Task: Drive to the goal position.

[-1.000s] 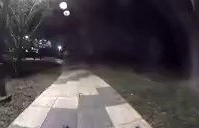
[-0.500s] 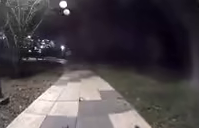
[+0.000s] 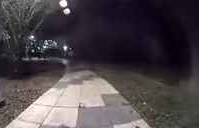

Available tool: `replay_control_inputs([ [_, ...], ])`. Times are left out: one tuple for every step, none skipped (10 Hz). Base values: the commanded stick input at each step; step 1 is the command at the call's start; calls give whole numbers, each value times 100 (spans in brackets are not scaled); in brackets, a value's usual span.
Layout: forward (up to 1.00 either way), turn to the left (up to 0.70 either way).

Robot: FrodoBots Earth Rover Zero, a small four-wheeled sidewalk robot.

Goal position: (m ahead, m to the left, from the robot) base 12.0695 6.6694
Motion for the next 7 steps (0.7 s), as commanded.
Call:
replay_control_inputs([
  [45,27],
  [45,27],
  [45,27],
  [45,27],
  [45,27],
  [45,27],
  [45,27],
])
